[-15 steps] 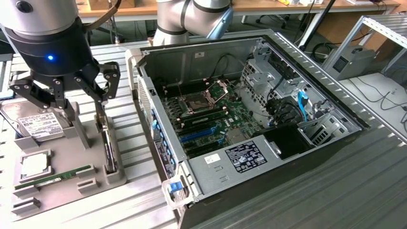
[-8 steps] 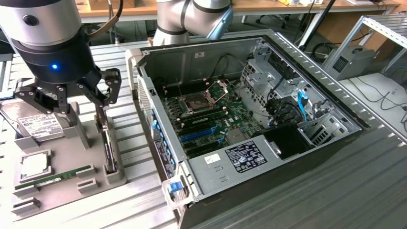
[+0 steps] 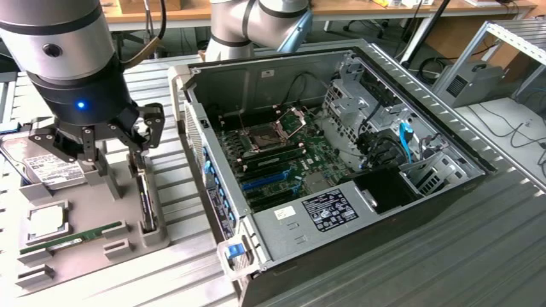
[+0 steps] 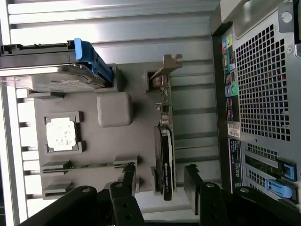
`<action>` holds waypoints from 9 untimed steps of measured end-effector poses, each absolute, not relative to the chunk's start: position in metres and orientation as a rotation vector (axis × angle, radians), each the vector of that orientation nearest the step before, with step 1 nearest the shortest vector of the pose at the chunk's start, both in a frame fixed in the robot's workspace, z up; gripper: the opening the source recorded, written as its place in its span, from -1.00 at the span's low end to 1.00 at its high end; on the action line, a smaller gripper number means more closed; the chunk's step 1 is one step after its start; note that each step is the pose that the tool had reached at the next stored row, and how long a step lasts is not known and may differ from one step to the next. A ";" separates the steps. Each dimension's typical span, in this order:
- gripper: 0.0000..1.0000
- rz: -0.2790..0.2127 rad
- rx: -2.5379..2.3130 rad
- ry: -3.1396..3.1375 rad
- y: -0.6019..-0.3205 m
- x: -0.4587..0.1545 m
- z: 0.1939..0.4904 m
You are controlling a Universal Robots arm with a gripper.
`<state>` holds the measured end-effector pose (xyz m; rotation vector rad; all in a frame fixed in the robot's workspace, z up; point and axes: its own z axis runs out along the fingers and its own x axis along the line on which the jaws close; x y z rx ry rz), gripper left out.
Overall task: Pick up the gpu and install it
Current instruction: 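Pick up the gpu and move the gpu toward the slot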
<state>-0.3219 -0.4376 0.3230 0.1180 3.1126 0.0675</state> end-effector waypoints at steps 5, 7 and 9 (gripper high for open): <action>0.08 0.068 0.118 3.112 -0.438 -0.322 0.311; 0.08 0.068 0.118 3.113 -0.438 -0.322 0.307; 0.08 0.068 0.118 3.113 -0.438 -0.322 0.304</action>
